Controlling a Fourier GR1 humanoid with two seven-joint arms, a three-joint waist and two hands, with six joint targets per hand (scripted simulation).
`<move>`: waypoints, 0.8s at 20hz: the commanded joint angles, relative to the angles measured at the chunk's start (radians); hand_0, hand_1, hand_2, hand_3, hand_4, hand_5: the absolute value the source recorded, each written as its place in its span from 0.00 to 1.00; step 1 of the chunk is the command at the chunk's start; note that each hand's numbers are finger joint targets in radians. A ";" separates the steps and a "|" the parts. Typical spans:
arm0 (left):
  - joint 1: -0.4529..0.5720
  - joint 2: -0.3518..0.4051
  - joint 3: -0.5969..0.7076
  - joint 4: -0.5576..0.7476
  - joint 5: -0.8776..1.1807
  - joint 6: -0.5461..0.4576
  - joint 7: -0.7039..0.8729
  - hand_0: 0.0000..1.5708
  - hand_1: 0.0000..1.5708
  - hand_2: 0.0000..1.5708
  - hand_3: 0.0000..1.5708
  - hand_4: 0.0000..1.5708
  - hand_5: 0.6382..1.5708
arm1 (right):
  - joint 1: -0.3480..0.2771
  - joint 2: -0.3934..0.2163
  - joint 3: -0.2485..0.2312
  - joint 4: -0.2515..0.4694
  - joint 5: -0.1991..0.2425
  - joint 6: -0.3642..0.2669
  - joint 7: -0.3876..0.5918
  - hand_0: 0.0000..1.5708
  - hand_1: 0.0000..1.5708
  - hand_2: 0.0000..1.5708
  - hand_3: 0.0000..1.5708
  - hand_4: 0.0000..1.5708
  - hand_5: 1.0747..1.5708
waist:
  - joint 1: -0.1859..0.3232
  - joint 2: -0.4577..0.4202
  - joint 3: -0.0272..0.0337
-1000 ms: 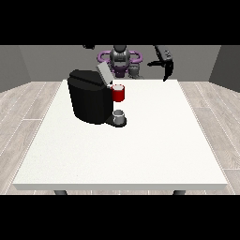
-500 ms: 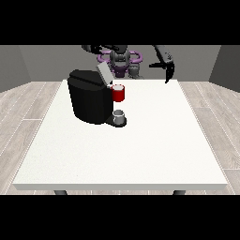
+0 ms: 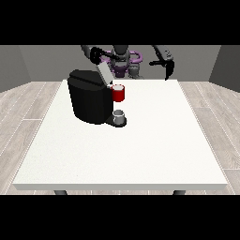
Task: Insert the coffee pod into the coffee machine and close the lid
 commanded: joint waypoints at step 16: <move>0.023 0.019 -0.027 -0.066 0.021 0.027 -0.063 0.00 0.00 0.00 0.00 0.18 1.00 | -0.268 -0.063 -0.152 0.261 -0.040 -0.013 -0.047 0.00 0.00 0.00 0.00 0.28 1.00 | 0.034 0.131 -0.0003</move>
